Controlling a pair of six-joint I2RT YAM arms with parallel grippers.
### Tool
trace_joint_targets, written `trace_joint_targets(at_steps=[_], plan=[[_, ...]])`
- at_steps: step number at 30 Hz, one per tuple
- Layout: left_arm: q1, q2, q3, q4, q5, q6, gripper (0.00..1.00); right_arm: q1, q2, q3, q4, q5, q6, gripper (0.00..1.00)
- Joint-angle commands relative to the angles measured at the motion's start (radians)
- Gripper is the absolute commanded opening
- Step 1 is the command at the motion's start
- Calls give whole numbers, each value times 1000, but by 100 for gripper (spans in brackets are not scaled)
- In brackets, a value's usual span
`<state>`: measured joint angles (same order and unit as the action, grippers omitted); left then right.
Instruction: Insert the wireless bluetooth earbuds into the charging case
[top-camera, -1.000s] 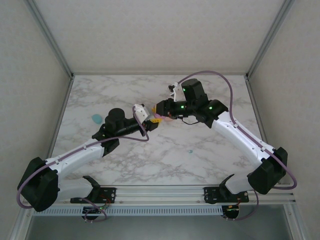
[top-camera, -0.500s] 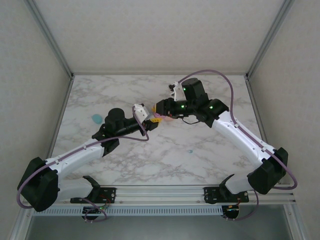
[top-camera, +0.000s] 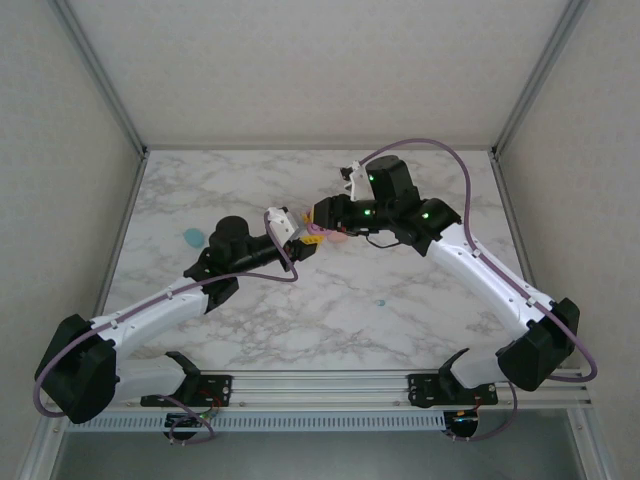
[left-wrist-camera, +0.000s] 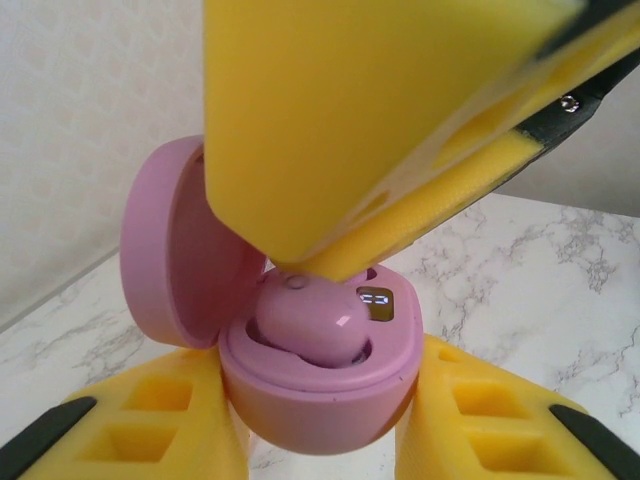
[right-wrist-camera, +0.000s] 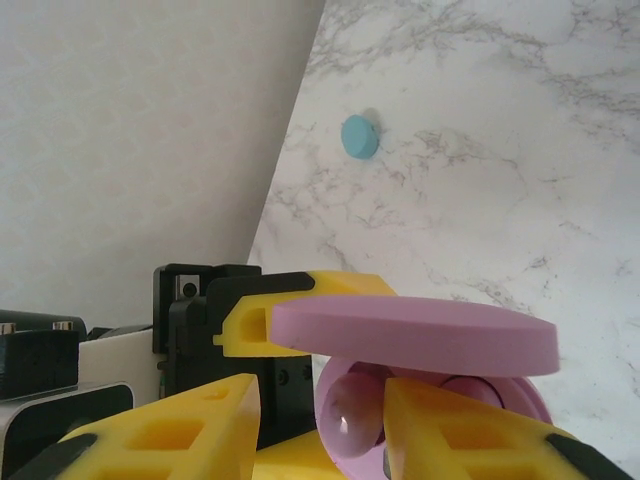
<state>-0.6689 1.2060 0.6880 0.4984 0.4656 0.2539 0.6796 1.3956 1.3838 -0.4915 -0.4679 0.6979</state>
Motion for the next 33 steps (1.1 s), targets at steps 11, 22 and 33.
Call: trace_joint_targets(at_steps=[11,22,33], plan=[[-6,-20,16,42,5,-15,31,5,-135,-19,47,103,-47,40],[-6,-43,32,-4,68,9,31,-7,47,214,-185,323,-125,44],[-6,-65,37,13,26,-37,31,-9,71,173,-200,136,-157,48]])
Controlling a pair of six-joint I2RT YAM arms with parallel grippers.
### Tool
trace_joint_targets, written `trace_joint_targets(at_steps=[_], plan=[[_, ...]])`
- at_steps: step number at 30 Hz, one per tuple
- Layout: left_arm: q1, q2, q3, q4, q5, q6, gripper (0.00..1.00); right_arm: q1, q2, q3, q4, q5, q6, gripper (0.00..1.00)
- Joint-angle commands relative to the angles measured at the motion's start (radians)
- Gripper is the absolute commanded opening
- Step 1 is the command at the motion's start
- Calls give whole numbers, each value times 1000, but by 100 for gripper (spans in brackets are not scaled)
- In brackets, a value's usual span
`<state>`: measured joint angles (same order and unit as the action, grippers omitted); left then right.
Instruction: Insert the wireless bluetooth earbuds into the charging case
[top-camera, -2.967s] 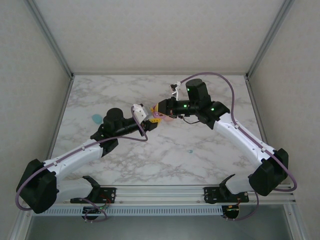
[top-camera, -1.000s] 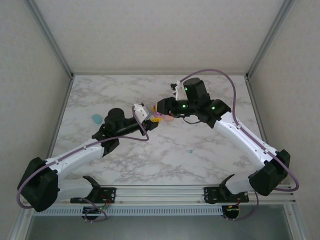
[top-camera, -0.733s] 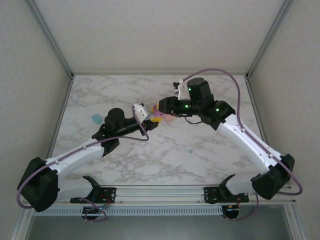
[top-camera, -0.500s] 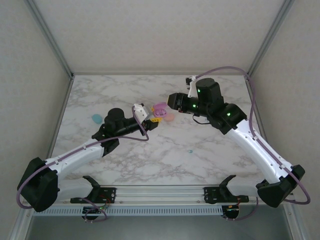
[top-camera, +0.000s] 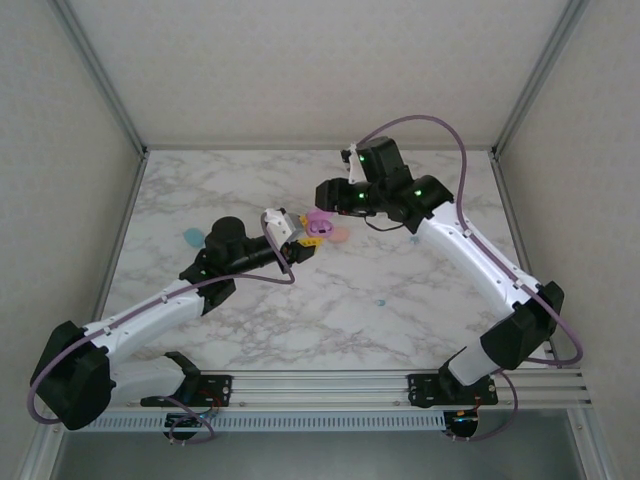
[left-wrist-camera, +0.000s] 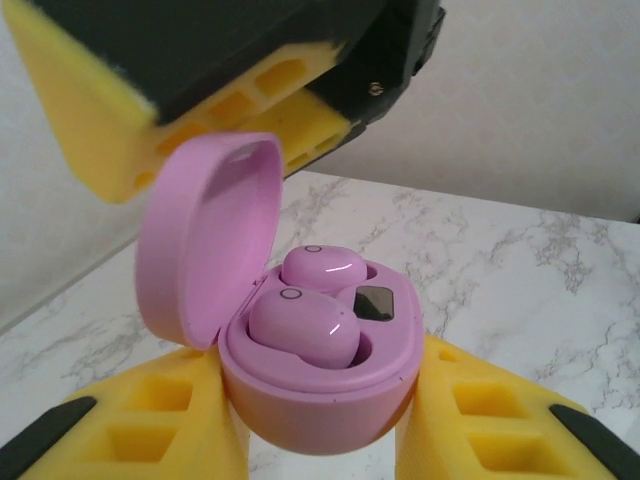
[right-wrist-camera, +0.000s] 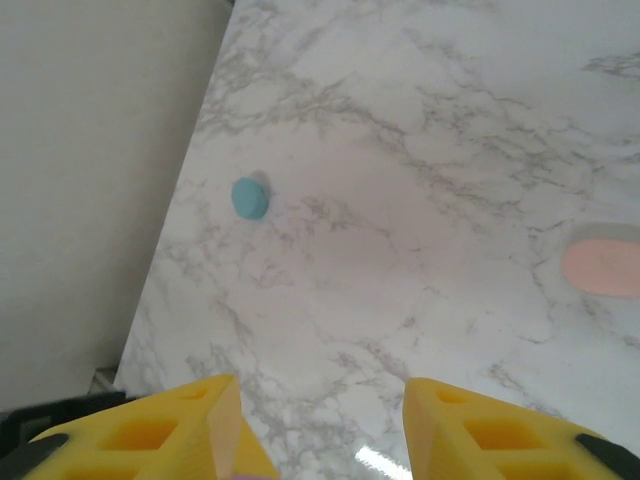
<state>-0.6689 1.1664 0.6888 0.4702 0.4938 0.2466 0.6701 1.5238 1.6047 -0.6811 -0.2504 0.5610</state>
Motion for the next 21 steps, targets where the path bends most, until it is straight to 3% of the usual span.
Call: trace_joint_targets(at_steps=[1,7,14,21], plan=[[-6,-23,37,51,0,-38,31,1,-76,-72,4,-99,-12,48],[-6,-7,51,89,25,-57,31,-40,-171,-228,169,-296,107,51],[-5,-7,51,141,50,-96,31,-129,-194,-391,503,-585,321,50],[-5,-2,54,172,49,-115,31,-143,-157,-471,770,-736,502,48]])
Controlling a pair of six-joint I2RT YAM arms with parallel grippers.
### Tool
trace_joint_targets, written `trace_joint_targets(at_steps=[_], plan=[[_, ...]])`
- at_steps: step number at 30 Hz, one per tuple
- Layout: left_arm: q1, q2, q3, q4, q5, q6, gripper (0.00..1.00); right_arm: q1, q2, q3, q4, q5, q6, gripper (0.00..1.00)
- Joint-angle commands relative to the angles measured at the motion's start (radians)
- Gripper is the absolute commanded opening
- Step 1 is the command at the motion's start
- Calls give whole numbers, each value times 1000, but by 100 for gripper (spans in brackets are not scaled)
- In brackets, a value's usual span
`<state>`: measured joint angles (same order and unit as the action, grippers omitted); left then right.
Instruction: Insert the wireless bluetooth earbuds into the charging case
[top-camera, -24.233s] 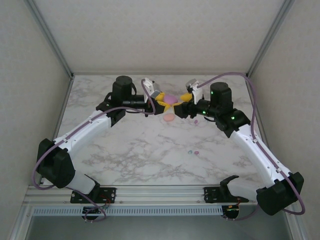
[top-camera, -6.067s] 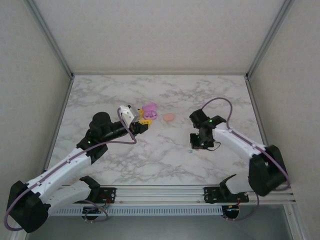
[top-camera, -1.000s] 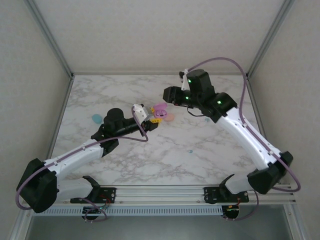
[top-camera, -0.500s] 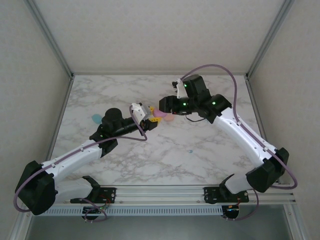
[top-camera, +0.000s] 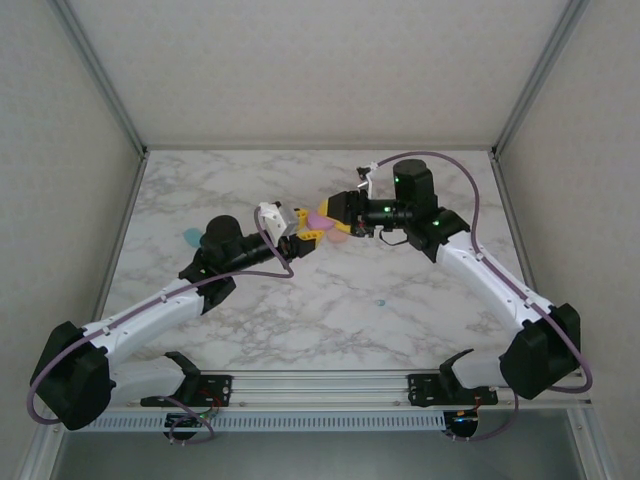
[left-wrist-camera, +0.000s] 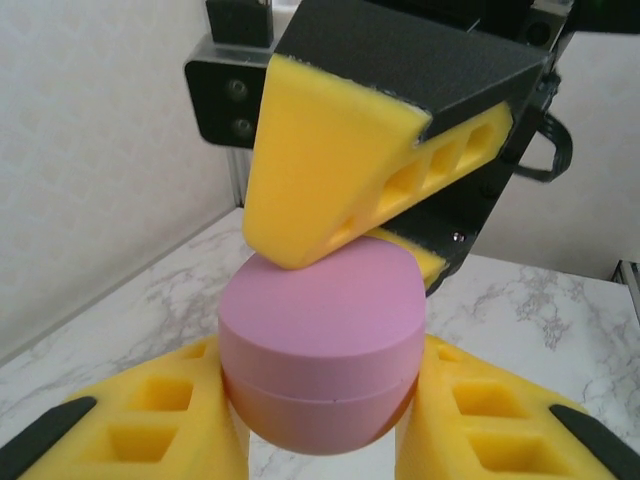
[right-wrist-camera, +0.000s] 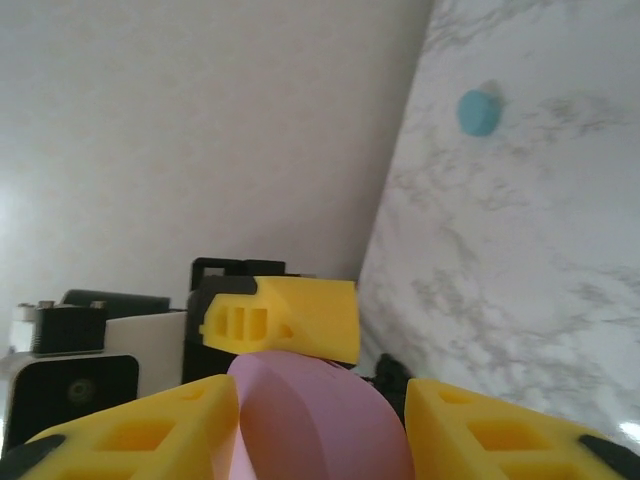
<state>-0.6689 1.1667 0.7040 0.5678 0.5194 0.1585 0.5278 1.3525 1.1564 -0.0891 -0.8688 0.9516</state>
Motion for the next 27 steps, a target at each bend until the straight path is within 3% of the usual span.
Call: trace_joint_targets(at_steps=[1,8,18,23,27], plan=[[-6,-2,38,80,20,-28,32,-2,19,-27,196,-128,124,48],[-6,2,40,77,-8,-11,32,-4,7,-39,192,-139,122,37],[-5,6,36,55,-20,5,33,-5,-20,-44,160,-164,86,44],[-5,7,39,46,-25,8,33,-6,-27,-47,149,-165,72,38],[-5,7,39,39,-44,8,34,-6,-33,-50,128,-132,53,24]])
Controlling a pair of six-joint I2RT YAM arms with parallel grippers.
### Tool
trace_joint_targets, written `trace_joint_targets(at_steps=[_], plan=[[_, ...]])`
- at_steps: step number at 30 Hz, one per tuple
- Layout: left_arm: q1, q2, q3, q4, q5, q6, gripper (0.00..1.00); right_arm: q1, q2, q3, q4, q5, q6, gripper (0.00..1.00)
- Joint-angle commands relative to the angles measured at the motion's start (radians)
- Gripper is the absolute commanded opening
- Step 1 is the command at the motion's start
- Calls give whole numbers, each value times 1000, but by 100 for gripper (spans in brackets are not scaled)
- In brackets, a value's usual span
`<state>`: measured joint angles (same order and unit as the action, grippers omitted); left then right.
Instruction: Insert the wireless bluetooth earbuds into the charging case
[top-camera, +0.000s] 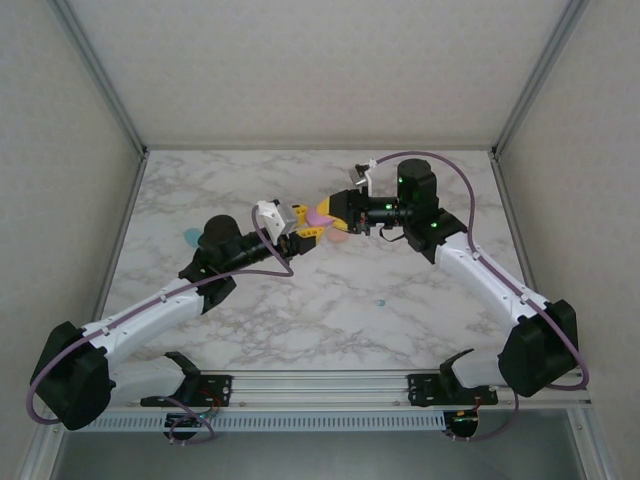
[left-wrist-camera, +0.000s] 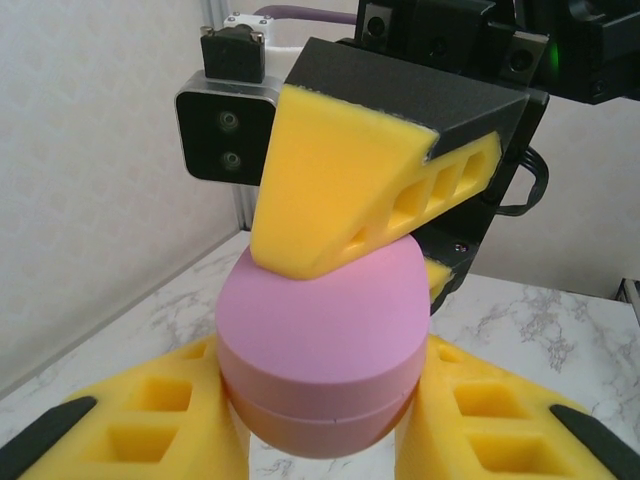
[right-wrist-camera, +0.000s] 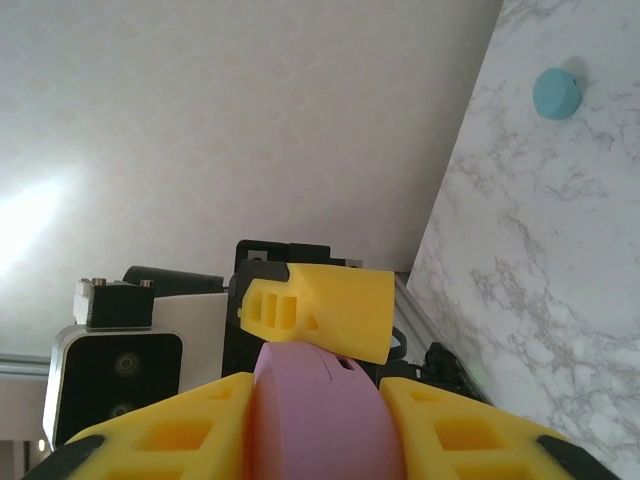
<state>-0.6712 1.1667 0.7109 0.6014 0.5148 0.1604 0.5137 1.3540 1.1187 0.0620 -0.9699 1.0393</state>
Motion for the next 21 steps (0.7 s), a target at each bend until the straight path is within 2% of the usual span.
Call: trace_joint_targets(at_steps=[1,4,8,13,16,18,21], plan=[[-2,6,32,1,-47,8,36,7,-36,-10,-37,-11,-43,22],[-2,1,35,-30,-49,23,43,1,-40,-21,-36,63,-39,18],[0,-16,27,-74,-106,42,53,-26,-9,-62,75,121,44,14],[26,-41,15,-63,-154,26,57,-46,60,-89,202,154,120,10],[68,-53,37,-26,-214,-47,71,-70,93,-91,140,240,81,10],[110,-34,111,-47,-263,-106,76,-89,118,-99,85,309,53,10],[174,43,281,-208,-379,-182,77,-109,140,-126,95,364,56,10]])
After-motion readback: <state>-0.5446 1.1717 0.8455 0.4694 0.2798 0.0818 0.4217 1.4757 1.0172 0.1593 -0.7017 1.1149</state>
